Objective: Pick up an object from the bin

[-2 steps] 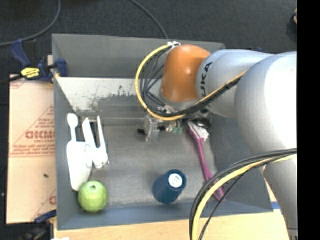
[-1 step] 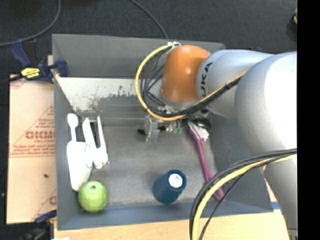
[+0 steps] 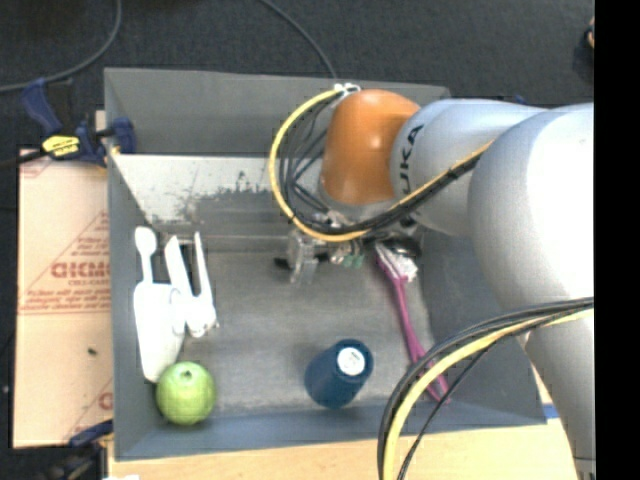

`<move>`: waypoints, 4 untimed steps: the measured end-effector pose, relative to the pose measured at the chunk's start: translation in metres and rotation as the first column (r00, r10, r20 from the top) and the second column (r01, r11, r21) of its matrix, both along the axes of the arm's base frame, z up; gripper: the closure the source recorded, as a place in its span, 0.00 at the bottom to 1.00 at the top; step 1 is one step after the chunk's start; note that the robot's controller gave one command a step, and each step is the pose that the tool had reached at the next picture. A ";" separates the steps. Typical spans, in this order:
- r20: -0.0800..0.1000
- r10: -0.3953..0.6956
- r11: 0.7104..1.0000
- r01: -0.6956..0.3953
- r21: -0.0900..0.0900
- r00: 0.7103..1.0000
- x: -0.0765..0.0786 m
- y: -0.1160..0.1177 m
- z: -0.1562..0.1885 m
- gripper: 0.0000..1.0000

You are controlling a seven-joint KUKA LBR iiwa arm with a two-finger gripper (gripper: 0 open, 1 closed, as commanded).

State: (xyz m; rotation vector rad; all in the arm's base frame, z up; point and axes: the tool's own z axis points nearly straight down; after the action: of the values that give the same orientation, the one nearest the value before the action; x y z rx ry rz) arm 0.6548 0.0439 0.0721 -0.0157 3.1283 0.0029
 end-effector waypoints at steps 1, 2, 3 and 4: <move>0.005 -0.015 1.000 0.015 0.001 1.000 0.002 0.016 0.004 1.00; 0.005 -0.015 1.000 0.015 0.001 1.000 -0.003 0.016 0.000 1.00; 0.006 -0.063 0.998 0.063 0.002 0.998 -0.004 0.022 0.003 1.00; 0.007 -0.079 0.997 0.079 0.003 0.997 -0.011 0.042 0.000 1.00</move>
Offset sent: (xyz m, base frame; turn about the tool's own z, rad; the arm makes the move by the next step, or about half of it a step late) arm -0.0049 0.0181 -0.0021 0.0189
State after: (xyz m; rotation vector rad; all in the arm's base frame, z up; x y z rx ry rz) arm 0.6436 0.0860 0.0717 0.1078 3.1188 0.0067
